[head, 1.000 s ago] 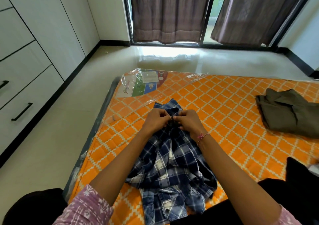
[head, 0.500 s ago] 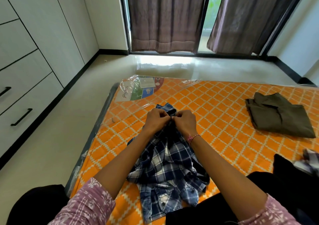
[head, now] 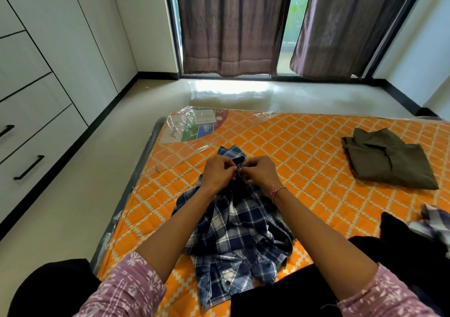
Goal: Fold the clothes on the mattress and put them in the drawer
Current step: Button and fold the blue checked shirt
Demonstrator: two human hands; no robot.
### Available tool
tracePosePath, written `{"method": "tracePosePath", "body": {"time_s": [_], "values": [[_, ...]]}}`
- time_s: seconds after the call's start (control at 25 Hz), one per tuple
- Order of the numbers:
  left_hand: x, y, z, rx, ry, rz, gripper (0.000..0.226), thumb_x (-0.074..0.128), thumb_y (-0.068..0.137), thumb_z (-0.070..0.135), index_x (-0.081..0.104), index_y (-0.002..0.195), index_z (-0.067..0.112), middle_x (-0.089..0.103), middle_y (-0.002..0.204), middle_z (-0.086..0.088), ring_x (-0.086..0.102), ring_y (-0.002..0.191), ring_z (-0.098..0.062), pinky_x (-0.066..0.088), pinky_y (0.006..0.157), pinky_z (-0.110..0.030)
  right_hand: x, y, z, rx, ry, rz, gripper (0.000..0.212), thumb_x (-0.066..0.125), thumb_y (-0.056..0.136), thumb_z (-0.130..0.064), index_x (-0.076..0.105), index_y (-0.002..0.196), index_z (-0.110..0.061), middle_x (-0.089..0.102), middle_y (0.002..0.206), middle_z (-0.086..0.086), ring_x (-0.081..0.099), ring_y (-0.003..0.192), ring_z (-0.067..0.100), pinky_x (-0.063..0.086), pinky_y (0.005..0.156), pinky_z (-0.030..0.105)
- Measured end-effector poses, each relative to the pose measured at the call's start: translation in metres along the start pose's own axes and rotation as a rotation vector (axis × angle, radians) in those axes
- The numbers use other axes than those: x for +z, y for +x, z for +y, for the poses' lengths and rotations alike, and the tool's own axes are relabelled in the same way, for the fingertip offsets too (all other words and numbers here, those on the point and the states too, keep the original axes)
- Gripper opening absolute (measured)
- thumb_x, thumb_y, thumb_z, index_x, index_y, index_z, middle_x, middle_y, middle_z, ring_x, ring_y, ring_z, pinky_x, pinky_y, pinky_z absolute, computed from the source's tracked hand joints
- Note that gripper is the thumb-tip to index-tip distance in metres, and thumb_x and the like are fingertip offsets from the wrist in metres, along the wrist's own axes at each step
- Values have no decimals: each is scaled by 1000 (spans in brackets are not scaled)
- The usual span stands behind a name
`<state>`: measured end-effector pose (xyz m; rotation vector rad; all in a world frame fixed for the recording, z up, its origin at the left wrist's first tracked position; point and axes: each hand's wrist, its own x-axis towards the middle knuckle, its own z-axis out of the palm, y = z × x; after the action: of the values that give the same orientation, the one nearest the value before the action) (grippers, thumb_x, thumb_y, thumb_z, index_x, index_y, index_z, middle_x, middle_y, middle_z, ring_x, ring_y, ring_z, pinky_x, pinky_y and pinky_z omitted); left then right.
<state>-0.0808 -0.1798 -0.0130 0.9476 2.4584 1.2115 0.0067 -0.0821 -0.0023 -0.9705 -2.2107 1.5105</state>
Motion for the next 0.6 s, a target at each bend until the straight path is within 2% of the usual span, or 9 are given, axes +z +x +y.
{"method": "tracePosePath", "body": {"time_s": [0.12,0.28,0.44,0.52,0.6], "values": [[4,1,2,-115,-161,-44,17,53,90,-4,70,91,-3,67,76,-12,63,64,-14,55,64,-21,2,2,0,-102,-208,55,14,65,74,1,68,63,-5,67,66,15,61,60,25,54,61,37],[3,0,11,-309,-500,-24,15,64,89,9,68,88,-4,66,77,-12,65,71,-22,58,68,-28,5,1,-2,-264,-371,159,12,63,81,-8,72,75,-3,71,78,15,64,72,27,53,65,39],[5,3,22,-721,-889,-63,10,62,88,1,59,78,1,63,75,-11,63,58,-17,53,43,-21,15,-1,3,-335,-558,189,8,59,83,-9,65,83,-5,68,85,12,60,76,26,48,62,37],[8,6,26,-762,-951,-58,12,59,88,-2,59,77,0,62,74,-11,63,48,-15,51,39,-20,16,-1,7,-362,-607,236,7,57,85,-10,62,82,-6,65,83,12,56,72,25,42,57,33],[12,9,27,-742,-928,5,11,60,87,-3,59,77,-1,61,73,-11,63,53,-16,51,42,-23,17,-2,6,-358,-590,269,10,57,86,-12,61,81,-5,64,81,11,56,71,25,42,57,35]]}}
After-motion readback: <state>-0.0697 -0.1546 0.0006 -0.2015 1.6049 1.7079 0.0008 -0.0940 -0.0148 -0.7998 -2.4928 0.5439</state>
